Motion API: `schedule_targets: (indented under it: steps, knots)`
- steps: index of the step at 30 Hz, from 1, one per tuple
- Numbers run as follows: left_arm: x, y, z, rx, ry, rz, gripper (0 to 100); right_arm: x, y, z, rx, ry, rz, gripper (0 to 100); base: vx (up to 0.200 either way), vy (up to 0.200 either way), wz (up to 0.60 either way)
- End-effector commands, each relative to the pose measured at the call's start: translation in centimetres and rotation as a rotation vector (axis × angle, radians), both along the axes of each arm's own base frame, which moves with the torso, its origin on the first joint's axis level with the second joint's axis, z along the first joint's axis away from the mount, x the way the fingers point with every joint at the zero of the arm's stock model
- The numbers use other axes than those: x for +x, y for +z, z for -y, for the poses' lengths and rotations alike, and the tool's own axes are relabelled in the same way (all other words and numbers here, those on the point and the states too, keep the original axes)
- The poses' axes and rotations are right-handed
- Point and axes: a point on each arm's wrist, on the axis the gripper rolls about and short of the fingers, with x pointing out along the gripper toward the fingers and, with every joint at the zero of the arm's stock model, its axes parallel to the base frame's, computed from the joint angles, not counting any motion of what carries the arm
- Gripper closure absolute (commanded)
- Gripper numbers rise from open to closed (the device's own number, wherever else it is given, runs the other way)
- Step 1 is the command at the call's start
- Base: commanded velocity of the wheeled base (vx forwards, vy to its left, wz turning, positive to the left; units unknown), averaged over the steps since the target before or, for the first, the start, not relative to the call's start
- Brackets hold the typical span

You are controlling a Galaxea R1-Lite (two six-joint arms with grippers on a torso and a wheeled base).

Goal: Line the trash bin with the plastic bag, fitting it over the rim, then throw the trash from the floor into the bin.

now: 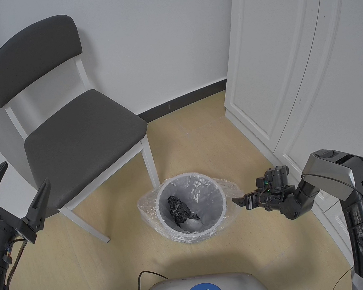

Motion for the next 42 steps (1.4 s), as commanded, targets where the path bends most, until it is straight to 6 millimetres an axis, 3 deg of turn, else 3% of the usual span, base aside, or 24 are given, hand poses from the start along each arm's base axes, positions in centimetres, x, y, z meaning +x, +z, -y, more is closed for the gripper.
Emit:
schedule_targets:
  steps: [1,2,3,5,9,10,12,19,22,25,26,29,32,34,35,37,40,42]
  knots:
    - [0.2,0.1,-0.4,0.019,0.046,0.010,0,4.3,-0.9,-1.0,0.003,-0.033,-0.013,0,0.000,0.000,0.00]
    - [0.2,0.1,-0.4,0.019,0.046,0.010,0,4.4,-1.0,-1.0,0.001,-0.035,-0.012,0,0.000,0.000,0.00]
    - [0.3,0.1,-0.4,0.019,0.049,0.008,0,6.3,-1.9,-1.1,0.000,-0.049,0.027,0,0.000,0.000,0.00]
    - [0.3,0.1,-0.4,0.018,0.053,0.011,0,8.2,-2.8,-1.1,0.002,-0.064,0.068,0,0.000,0.000,0.00]
    - [0.5,0.0,-0.4,0.021,0.056,0.006,0,10.6,-4.5,-1.4,-0.005,-0.069,0.038,0,0.000,0.000,0.00]
    - [0.5,0.0,-0.4,0.023,0.056,0.003,0,10.2,-5.7,-1.4,-0.019,-0.069,-0.013,0,0.000,0.000,0.00]
    - [0.5,-0.1,-0.4,0.023,0.059,0.002,0,9.9,-6.3,-1.4,-0.030,-0.058,-0.057,0,0.000,0.000,0.00]
    - [0.5,-0.1,-0.3,0.025,0.050,0.003,0,9.8,-5.9,-2.1,-0.058,-0.026,-0.037,0,0.000,0.000,0.00]
    - [0.5,0.0,-0.4,0.024,0.048,0.006,0,10.1,-4.8,-2.1,-0.051,-0.034,-0.013,0,0.000,0.000,0.00]
    - [0.4,0.0,-0.4,0.022,0.048,0.007,0,10.5,-1.7,-1.5,-0.025,-0.055,0.051,0,0.000,0.000,0.00]
    - [0.4,0.0,-0.4,0.022,0.048,0.007,0,10.5,-1.7,-1.5,-0.025,-0.055,0.051,0,0.000,0.000,0.00]
    - [0.5,0.0,-0.4,0.014,0.046,0.006,0,8.8,1.7,0.3,0.019,-0.087,0.080,0,0.000,0.000,0.00]
    - [0.5,0.1,-0.3,0.009,0.044,0.006,0,6.9,3.7,1.5,0.039,-0.074,0.094,0,0.000,0.000,0.00]
    - [0.5,0.1,-0.3,0.009,0.044,0.006,0,6.9,3.7,1.5,0.039,-0.074,0.094,0,0.000,0.000,0.00]
    - [0.5,0.1,-0.3,-0.007,0.035,0.004,0,4.6,5.8,2.4,0.063,-0.048,0.112,0,0.000,0.000,0.00]
    - [0.5,0.1,-0.2,-0.020,0.031,0.000,0,3.4,6.9,2.8,0.069,-0.051,0.126,0,0.000,0.000,0.00]
    - [0.8,-0.1,-0.1,-0.031,0.024,-0.019,0,0.0,9.9,3.0,0.097,-0.052,0.163,0,0.000,0.000,0.00]
    - [0.8,-0.1,-0.1,-0.031,0.024,-0.019,0,0.0,9.9,3.0,0.097,-0.052,0.163,0,0.000,0.000,0.00]
